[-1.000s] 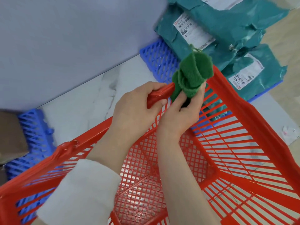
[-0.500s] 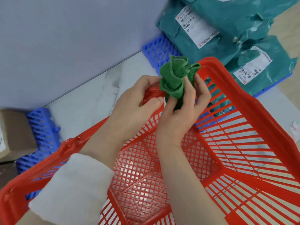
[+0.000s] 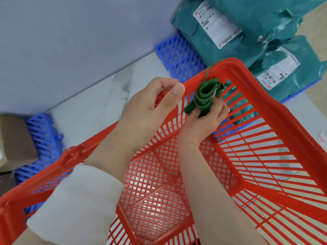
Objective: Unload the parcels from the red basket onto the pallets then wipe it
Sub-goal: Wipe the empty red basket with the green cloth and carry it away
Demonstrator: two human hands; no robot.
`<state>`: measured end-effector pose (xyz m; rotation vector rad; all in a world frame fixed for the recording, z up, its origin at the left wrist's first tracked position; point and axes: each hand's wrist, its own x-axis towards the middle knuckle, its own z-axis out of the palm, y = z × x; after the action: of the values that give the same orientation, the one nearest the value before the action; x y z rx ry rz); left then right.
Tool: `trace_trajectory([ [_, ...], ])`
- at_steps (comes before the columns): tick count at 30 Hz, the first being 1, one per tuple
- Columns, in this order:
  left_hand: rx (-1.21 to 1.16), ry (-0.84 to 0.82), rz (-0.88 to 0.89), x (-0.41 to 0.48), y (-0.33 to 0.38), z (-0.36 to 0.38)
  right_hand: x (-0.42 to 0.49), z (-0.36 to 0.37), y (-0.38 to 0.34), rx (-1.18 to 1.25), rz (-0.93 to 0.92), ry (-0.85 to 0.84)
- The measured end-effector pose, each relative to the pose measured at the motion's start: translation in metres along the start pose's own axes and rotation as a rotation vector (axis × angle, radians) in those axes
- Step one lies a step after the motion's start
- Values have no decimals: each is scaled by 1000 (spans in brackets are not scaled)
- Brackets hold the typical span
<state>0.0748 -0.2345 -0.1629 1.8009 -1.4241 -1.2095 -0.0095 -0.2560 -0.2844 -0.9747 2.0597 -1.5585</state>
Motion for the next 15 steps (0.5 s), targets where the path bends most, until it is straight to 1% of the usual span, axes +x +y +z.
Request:
trace_trajectory([
  [2, -26, -10, 13, -2, 1, -1, -9, 5, 16, 16, 75, -6],
  [3, -32, -18, 15, -6, 0, -6, -11, 6, 20, 13, 120, 20],
  [5, -14, -26, -5, 1, -5, 8, -9, 8, 19, 22, 188, 50],
  [7, 81, -98, -22, 4, -6, 24, -14, 5, 17, 152, 179, -30],
  [8, 107, -120, -23, 4, -7, 27, -14, 3, 17, 164, 161, -92],
  [9, 76, -85, -16, 3, -6, 24, -13, 1, 19, 217, 188, -143],
  [10, 32, -32, 9, 2, -9, 18, -13, -2, 24, 204, 159, -158],
  [11, 6, 13, 23, 0, -6, 11, -12, -4, 24, 128, 125, -135],
  [12, 12, 34, 46, -2, -5, 7, -9, -6, 25, -20, 60, -67],
  [13, 64, 33, 71, -6, -6, 0, -8, -8, 23, -103, 52, -70],
  [15, 216, 63, 115, -2, -8, 8, -13, -11, 26, -122, 94, -95],
])
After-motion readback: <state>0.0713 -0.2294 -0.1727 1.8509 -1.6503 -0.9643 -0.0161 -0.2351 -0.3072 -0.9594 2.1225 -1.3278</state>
